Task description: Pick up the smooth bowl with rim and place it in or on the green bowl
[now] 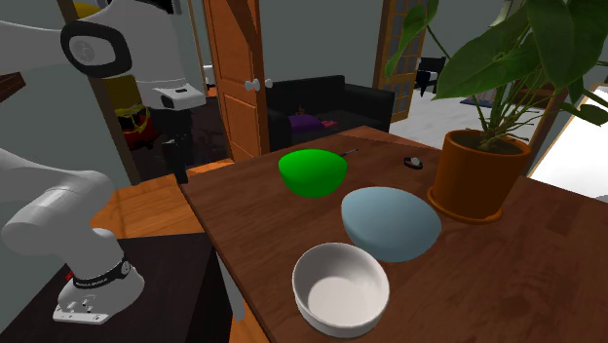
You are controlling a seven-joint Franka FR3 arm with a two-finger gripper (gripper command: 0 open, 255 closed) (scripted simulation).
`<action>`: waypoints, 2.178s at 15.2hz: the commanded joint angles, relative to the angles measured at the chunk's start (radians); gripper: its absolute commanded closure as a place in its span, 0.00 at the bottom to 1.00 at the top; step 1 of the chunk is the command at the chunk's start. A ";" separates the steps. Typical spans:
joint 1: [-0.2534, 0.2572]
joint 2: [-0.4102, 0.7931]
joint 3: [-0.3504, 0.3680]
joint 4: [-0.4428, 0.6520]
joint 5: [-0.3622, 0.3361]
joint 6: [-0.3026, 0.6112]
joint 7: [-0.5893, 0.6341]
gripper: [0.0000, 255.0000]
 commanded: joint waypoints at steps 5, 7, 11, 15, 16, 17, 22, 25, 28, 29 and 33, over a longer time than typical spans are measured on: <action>-0.015 0.120 -0.048 0.041 -0.050 0.090 -0.071 0.00; -0.021 0.183 -0.071 0.069 -0.071 0.132 -0.104 0.00; -0.030 0.315 -0.114 0.141 -0.102 0.207 -0.169 0.00; -0.036 0.451 -0.153 0.232 -0.119 0.270 -0.233 0.00; -0.037 0.486 -0.162 0.258 -0.121 0.283 -0.249 0.00; -0.039 0.521 -0.171 0.285 -0.122 0.295 -0.266 0.00; -0.048 0.699 -0.208 0.439 -0.113 0.341 -0.348 0.00; -0.057 0.809 -0.225 0.548 -0.098 0.356 -0.398 0.00; -0.071 0.923 -0.237 0.671 -0.077 0.359 -0.447 0.00; -0.073 0.929 -0.237 0.678 -0.076 0.359 -0.450 0.00; -0.076 0.944 -0.238 0.643 -0.073 0.409 -0.451 0.00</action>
